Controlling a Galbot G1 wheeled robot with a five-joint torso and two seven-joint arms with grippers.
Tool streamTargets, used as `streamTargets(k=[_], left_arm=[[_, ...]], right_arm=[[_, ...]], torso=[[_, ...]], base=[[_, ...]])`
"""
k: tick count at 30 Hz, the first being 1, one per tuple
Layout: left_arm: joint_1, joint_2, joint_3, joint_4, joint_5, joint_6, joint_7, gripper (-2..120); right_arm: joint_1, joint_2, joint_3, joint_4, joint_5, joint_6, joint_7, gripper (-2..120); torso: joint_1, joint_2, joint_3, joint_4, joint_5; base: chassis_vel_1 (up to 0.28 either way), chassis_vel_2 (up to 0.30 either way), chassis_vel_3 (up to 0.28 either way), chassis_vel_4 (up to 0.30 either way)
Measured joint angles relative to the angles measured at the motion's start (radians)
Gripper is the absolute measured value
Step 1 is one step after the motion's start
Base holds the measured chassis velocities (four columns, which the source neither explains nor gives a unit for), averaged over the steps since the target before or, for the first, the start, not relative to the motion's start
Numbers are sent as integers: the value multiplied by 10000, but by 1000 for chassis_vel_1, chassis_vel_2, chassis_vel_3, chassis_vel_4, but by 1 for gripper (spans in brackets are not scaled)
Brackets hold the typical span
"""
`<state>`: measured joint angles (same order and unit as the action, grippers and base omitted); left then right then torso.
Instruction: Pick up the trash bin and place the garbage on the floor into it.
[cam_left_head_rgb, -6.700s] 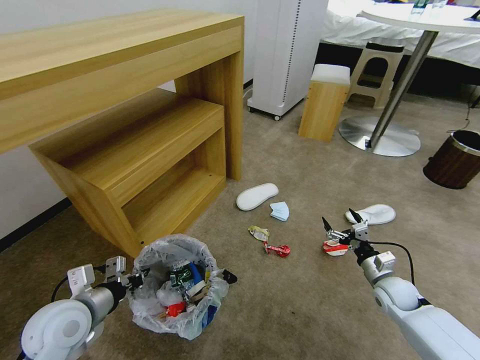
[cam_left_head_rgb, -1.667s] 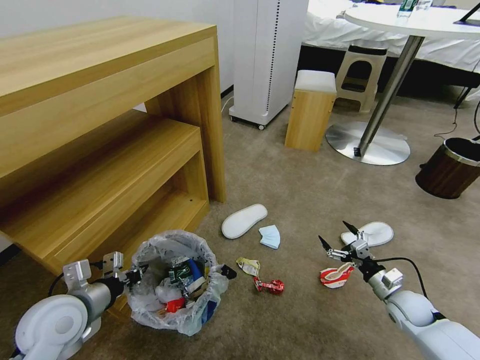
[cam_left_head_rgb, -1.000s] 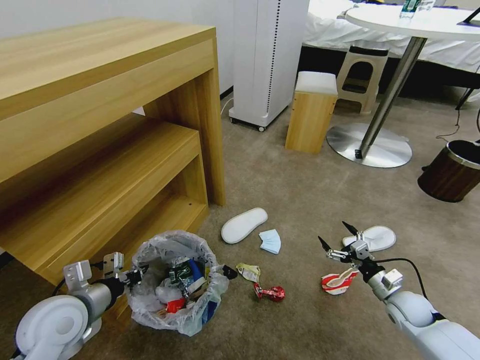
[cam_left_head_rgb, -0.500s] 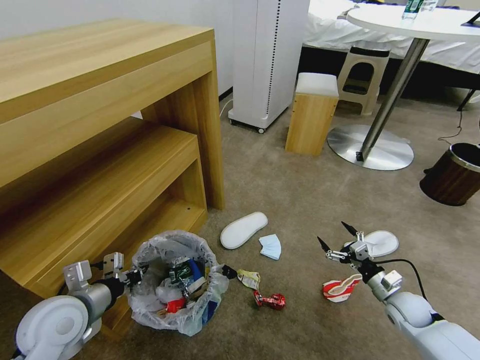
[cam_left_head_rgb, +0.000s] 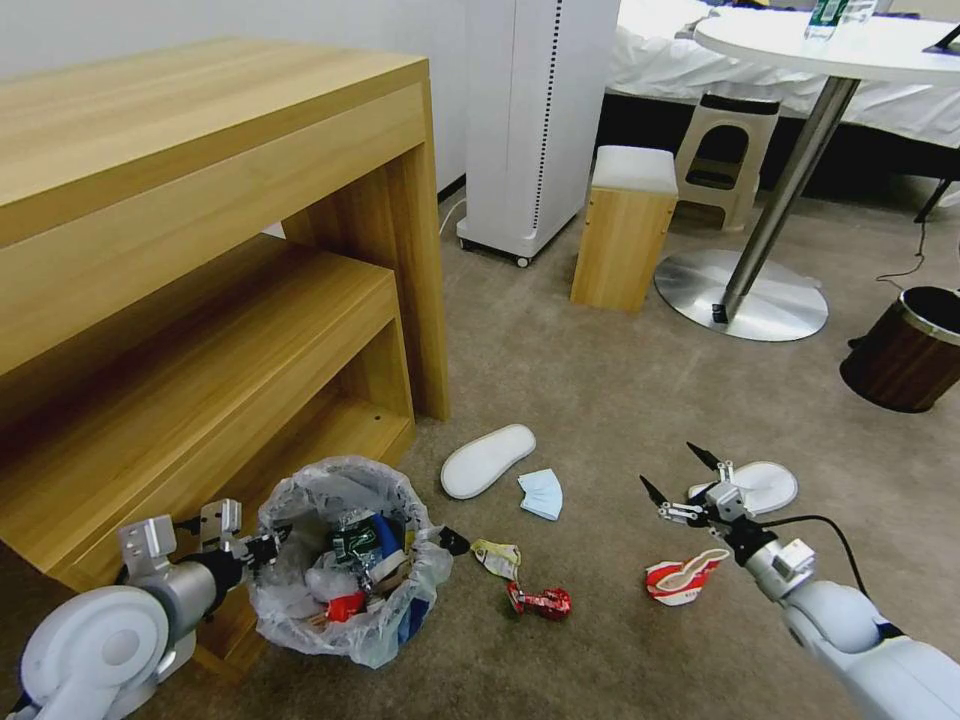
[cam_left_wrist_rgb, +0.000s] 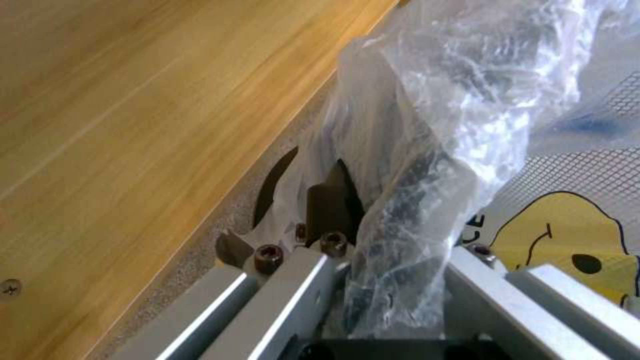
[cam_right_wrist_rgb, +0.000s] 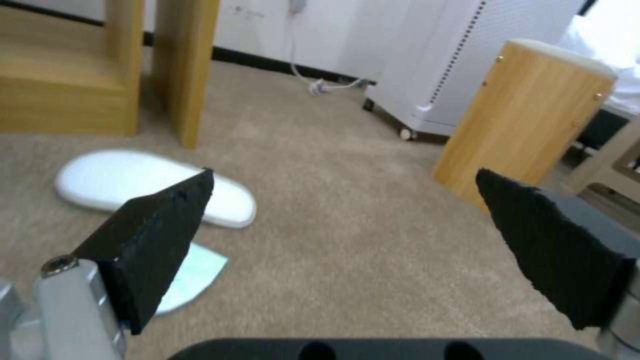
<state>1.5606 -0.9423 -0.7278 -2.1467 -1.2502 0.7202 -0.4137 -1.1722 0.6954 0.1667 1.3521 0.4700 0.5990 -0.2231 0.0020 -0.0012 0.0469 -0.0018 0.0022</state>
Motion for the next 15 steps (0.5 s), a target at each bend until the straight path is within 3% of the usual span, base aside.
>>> streamTargets(k=[8,15], left_arm=[[-7,-14,58,-18,14,0,10,0],[48,-41,34,-120,34,0,14,0]], right_arm=[[-175,-860,76,-228,513,348,-1874,100],[649,-1174,-740,-643,380,559,-3055,100]], torso=[[-1,0,-1,-2,-2],[0,0,0,0,-1]], base=[[0,0,0,0],[0,0,0,0]])
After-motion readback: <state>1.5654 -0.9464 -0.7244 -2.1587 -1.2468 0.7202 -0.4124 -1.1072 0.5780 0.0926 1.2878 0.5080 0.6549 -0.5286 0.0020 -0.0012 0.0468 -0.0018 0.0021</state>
